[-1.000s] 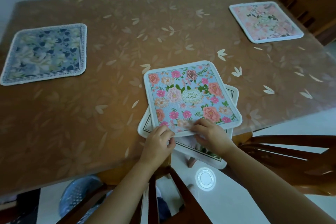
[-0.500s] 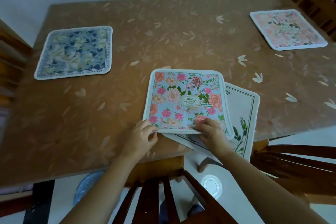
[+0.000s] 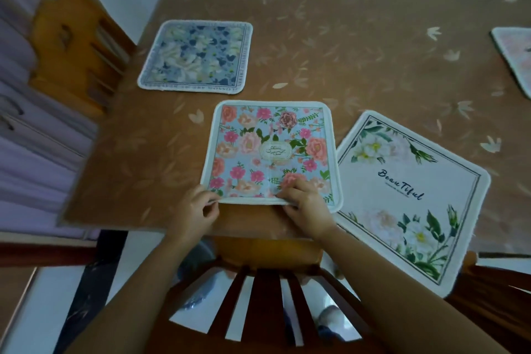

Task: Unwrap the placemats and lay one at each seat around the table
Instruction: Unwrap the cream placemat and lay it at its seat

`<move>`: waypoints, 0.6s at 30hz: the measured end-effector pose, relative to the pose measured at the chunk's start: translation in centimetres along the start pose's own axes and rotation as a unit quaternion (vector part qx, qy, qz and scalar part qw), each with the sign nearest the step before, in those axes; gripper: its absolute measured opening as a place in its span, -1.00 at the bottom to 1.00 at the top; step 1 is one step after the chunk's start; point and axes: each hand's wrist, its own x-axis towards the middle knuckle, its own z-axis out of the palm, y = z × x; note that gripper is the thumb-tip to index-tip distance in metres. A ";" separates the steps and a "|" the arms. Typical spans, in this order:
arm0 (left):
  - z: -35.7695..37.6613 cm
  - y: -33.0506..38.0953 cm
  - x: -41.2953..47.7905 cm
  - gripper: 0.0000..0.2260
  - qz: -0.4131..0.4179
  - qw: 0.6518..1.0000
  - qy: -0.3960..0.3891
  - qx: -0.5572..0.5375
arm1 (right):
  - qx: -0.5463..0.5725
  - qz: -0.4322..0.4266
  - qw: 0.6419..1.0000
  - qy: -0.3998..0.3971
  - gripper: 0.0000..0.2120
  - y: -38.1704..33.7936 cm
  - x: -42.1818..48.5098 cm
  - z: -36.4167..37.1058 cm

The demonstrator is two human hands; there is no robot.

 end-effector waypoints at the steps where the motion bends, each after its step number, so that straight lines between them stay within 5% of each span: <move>1: -0.2 -0.7 -0.4 -0.87 -0.013 1.000 0.000 0.003 | 0.007 0.003 1.000 -0.009 -0.82 -0.5 0.2 0.6; 8: 1.3 -1.3 -1.0 -0.90 -0.069 0.997 -0.022 0.016 | -0.052 0.012 0.994 -0.093 -0.74 -0.8 -0.5 1.0; 18: 6.9 10.1 0.2 -0.86 0.114 0.991 -0.046 -0.061 | -0.067 0.050 0.995 -0.053 -0.76 3.3 -5.4 -6.7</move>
